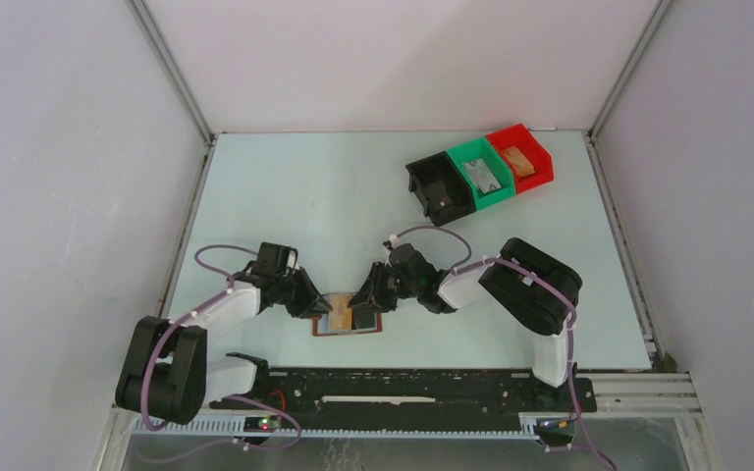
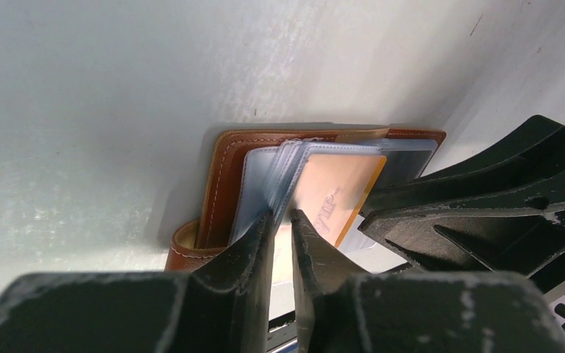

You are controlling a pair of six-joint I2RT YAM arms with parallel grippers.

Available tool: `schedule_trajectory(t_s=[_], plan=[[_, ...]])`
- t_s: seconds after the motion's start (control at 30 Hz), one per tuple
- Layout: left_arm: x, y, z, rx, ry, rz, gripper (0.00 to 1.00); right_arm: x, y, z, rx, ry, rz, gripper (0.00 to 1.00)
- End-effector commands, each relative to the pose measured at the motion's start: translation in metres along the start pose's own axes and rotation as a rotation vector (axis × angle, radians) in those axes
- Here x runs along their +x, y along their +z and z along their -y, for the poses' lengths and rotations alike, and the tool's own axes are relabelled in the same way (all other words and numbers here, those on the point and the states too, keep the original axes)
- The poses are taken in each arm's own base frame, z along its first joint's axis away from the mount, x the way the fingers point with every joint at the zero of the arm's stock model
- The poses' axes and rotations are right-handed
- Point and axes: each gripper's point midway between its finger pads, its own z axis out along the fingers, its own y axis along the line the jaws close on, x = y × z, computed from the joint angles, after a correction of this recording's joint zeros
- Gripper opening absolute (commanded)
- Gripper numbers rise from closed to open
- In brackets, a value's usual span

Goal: Take the credit cards out of the card holder
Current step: Remove the credit card from the card holder.

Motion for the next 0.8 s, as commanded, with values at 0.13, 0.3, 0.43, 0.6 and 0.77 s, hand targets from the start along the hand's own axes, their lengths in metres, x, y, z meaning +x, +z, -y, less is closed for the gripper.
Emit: schedule_trajectory(t_s=[0.13, 0.3, 0.43, 0.6, 0.77], plan=[[0.013, 0.009, -0.034, -0.126, -0.007, -0.024, 0.19, -0.002, -0.001, 0.020, 0.097, 0.011, 0.034, 0.31], [0.013, 0.009, -0.034, -0.125, -0.006, -0.027, 0.15, 0.004, 0.009, 0.015, 0.029, 0.061, -0.015, 0.23], [0.013, 0.009, -0.034, -0.124, -0.007, -0.026, 0.15, 0.005, 0.010, 0.011, 0.005, 0.066, -0.021, 0.20], [0.014, 0.009, -0.036, -0.133, -0.011, -0.026, 0.12, 0.003, 0.008, 0.006, -0.009, 0.060, -0.018, 0.10], [0.014, 0.009, -0.037, -0.142, -0.015, -0.026, 0.09, 0.003, 0.000, 0.003, -0.041, 0.065, -0.003, 0.08]])
